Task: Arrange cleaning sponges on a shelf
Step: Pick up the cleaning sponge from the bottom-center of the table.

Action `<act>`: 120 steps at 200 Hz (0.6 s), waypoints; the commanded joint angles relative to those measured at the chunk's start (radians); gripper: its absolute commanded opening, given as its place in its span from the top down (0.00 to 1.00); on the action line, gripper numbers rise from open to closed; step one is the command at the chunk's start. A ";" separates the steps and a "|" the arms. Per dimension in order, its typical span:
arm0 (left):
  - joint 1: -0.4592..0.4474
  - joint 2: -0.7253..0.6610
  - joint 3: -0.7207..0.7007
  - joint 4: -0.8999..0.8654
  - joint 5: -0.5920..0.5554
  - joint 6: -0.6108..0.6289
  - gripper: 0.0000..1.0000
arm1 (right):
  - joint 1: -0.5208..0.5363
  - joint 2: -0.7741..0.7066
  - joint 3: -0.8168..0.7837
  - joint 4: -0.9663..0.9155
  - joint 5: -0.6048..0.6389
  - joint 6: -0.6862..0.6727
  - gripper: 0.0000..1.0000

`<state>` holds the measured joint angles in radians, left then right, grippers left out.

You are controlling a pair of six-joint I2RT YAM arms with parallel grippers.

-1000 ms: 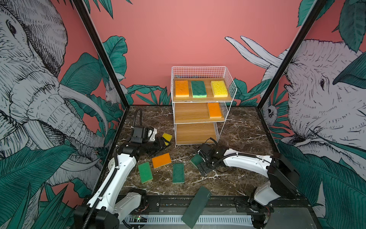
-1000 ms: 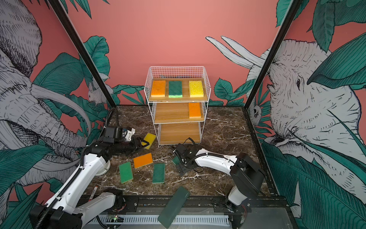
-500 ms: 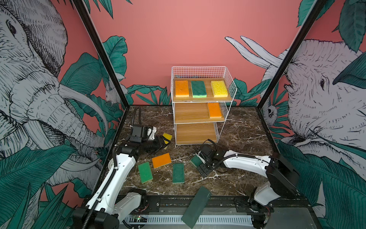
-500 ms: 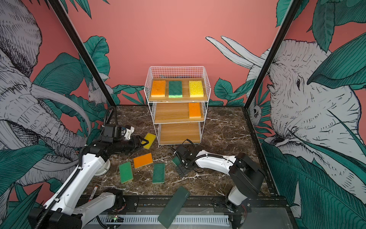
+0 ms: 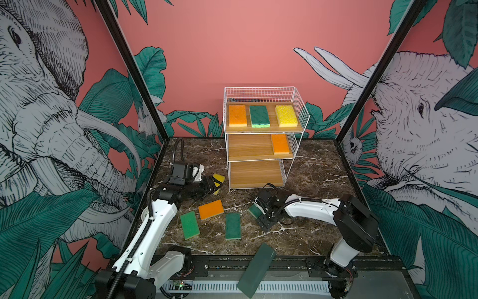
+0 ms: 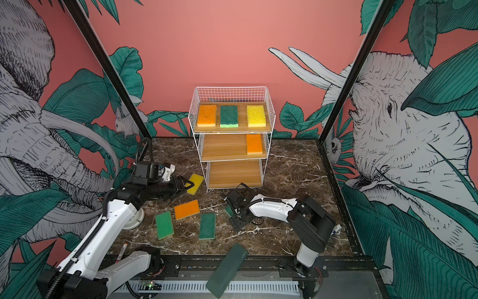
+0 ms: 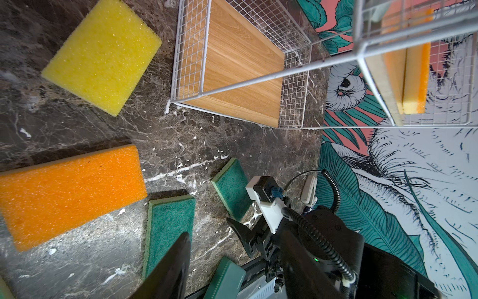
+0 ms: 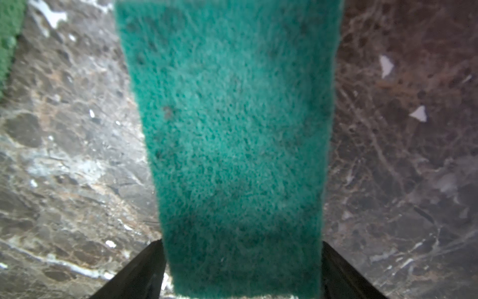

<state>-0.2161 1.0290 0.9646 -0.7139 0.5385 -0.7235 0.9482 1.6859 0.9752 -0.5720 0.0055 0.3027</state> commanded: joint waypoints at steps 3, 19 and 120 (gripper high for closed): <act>0.003 -0.008 0.010 -0.011 -0.006 -0.010 0.42 | -0.005 0.007 0.012 -0.029 -0.010 -0.010 0.14; 0.004 -0.010 0.010 -0.007 -0.006 -0.012 0.42 | -0.006 0.011 0.019 -0.042 -0.018 -0.008 0.18; 0.003 -0.035 0.062 -0.054 -0.029 0.030 0.43 | 0.010 -0.149 -0.061 0.047 -0.003 0.255 0.48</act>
<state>-0.2161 1.0248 0.9936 -0.7525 0.5144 -0.7097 0.9493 1.5726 0.9020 -0.5713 -0.0074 0.4465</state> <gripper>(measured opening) 0.574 0.522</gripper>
